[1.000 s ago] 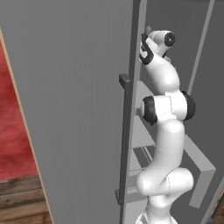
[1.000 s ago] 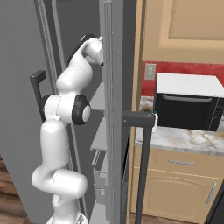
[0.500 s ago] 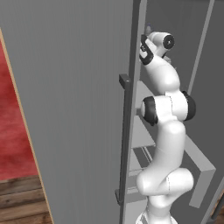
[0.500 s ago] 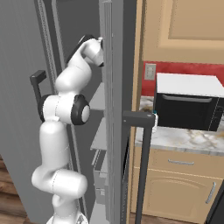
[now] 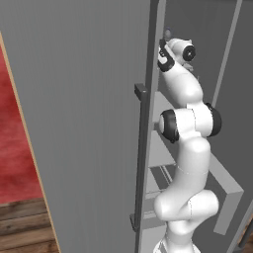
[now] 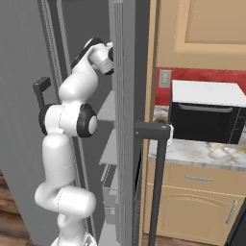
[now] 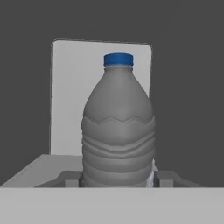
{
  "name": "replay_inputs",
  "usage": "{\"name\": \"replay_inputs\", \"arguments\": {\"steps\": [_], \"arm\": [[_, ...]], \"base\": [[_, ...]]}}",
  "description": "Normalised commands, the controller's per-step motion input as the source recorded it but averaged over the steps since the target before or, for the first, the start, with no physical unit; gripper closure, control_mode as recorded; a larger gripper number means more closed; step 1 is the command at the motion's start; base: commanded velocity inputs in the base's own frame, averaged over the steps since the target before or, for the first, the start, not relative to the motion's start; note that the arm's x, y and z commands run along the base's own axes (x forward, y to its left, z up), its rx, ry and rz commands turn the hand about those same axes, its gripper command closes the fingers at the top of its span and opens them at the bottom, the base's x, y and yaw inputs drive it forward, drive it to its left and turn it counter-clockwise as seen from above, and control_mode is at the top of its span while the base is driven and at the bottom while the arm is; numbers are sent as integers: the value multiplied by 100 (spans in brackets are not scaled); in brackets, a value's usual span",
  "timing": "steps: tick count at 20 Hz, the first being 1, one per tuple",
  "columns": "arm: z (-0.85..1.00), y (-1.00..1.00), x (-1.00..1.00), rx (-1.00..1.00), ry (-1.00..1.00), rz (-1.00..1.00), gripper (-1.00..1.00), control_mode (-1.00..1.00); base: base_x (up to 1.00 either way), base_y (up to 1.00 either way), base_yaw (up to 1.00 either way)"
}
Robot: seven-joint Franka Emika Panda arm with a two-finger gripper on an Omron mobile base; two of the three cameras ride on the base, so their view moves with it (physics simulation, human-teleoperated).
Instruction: Take the bottled waters from the counter and place them in the freezer to freeze. Close the freezer door after placing the bottles.
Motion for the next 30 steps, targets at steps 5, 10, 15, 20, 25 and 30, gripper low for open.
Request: {"name": "replay_inputs", "arguments": {"steps": [5,10,15,20,25,30], "arm": [[0,0,0,0,0,0,100,-100],[0,0,0,0,0,0,100,-100],[0,0,0,0,0,0,-100,-100],[0,0,0,0,0,0,-100,-100],[0,0,0,0,0,0,-100,-100],[0,0,0,0,0,0,-100,-100]], "base": [[0,0,0],[0,0,0],[0,0,0],[0,0,0],[0,0,0],[0,0,0]]}}
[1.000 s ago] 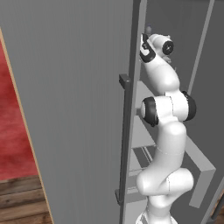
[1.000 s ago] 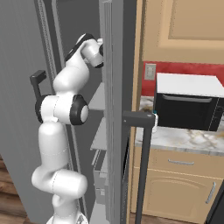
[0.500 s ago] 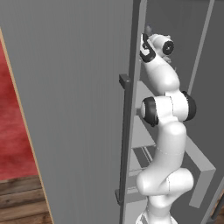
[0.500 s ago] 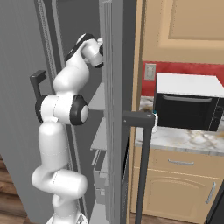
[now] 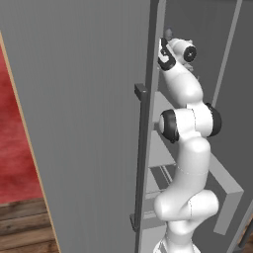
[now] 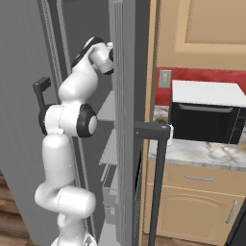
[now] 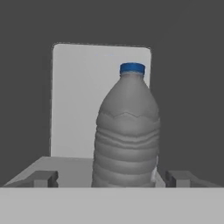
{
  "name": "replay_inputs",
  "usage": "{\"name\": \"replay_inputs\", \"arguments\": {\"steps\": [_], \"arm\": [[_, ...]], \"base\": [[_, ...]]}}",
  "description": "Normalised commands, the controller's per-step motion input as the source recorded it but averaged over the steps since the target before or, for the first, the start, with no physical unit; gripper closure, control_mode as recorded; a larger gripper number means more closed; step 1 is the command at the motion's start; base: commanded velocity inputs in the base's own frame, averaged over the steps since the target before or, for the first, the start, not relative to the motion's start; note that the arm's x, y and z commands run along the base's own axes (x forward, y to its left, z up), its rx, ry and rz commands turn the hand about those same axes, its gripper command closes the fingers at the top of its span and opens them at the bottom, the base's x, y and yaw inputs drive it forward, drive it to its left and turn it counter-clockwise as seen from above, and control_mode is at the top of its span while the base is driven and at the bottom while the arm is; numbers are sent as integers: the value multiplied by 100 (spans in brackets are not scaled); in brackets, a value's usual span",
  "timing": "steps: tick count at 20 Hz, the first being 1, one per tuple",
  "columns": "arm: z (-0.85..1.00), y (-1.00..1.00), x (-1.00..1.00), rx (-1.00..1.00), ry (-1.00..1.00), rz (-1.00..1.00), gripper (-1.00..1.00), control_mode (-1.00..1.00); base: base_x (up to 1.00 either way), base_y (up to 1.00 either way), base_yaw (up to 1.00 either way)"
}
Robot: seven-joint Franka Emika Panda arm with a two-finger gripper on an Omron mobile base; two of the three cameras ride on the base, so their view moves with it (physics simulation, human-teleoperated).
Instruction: Take the bottled waters from the counter and place them in the freezer to freeze. Close the freezer door after placing the bottles.
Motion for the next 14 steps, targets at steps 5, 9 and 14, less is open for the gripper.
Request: {"name": "replay_inputs", "arguments": {"steps": [5,9,14], "arm": [[2,0,0,0,0,-1,-100,-100],[17,0,-10,0,0,-5,-100,-100],[27,0,-31,0,0,-7,-100,-100]], "base": [[0,0,0],[0,0,0],[0,0,0]]}}
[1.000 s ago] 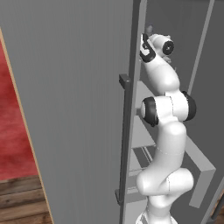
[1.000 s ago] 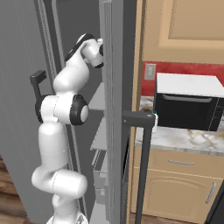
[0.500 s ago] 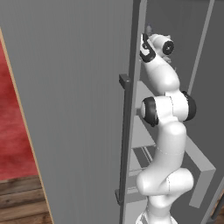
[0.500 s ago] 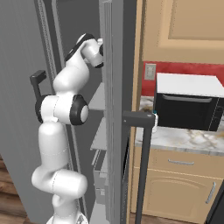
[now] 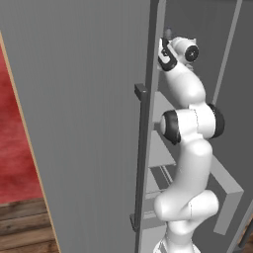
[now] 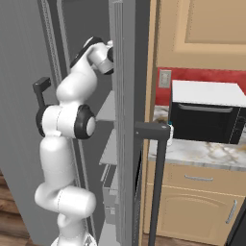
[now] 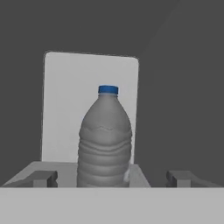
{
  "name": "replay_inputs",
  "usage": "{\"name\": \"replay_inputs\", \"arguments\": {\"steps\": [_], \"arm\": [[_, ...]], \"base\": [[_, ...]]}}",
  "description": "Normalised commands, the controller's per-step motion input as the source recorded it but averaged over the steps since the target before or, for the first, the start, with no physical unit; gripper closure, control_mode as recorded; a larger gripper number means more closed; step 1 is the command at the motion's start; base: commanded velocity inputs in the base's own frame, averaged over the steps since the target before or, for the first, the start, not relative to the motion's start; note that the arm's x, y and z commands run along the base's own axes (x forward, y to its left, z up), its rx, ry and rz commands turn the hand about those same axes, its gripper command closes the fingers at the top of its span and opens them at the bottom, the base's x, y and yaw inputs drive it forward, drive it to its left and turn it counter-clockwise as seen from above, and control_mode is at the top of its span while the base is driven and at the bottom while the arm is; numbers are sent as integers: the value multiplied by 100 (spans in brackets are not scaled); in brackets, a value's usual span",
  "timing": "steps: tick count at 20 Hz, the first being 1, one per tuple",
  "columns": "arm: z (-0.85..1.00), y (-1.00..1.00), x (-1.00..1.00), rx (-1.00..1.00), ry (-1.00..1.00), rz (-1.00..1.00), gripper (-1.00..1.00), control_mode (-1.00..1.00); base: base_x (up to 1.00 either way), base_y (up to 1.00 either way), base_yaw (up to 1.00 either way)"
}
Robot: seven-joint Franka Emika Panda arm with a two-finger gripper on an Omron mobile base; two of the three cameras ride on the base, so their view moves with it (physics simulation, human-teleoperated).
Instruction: Take the bottled waters from the counter and place them in the freezer to freeze. Close the freezer door after placing the bottles.
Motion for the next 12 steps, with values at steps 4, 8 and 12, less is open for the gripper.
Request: {"name": "replay_inputs", "arguments": {"steps": [4,8,12], "arm": [[41,0,-45,0,1,-7,-100,-100],[57,0,-54,1,1,-6,-100,-100],[52,8,-72,0,0,-5,-100,-100]], "base": [[0,0,0],[0,0,0],[0,0,0]]}}
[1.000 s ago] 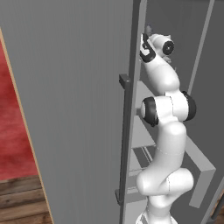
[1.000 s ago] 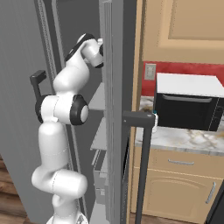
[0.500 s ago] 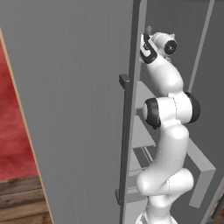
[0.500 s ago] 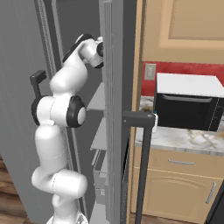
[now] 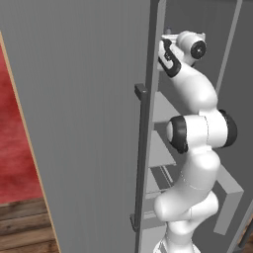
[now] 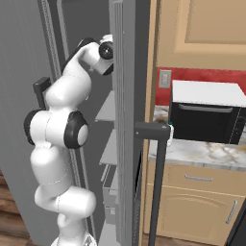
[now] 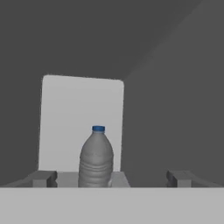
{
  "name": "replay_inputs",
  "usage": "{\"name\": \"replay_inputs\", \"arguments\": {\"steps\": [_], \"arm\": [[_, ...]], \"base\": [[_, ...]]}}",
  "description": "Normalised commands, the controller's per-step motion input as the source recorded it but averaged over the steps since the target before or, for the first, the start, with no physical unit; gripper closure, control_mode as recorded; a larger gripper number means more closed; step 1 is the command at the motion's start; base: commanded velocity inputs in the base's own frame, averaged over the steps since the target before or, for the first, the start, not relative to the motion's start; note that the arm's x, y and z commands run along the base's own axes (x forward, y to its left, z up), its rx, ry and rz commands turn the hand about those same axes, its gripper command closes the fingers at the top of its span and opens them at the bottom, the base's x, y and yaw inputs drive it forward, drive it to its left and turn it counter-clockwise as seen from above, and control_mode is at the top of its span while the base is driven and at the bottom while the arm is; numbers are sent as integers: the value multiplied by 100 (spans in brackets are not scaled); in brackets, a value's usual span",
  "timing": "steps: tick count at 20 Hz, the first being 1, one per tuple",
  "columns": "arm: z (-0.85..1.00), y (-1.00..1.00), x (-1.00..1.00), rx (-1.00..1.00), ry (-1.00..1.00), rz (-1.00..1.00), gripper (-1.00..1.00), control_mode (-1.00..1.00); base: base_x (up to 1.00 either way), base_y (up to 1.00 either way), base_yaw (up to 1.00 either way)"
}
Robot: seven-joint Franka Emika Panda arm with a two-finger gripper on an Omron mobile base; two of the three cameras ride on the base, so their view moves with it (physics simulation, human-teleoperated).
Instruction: Take the bottled waters from the counter and place them in the freezer to freeze. Close the freezer door after placing the bottles.
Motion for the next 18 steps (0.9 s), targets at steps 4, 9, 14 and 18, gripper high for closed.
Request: {"name": "replay_inputs", "arguments": {"steps": [4,9,14,18], "arm": [[63,2,-71,2,2,-4,-100,-100],[55,1,-70,2,9,-1,-100,-100],[24,31,-74,0,15,-3,-100,-100],[2,36,-76,0,22,-3,-100,-100]], "base": [[0,0,0],[0,0,0],[0,0,0],[0,0,0]]}}
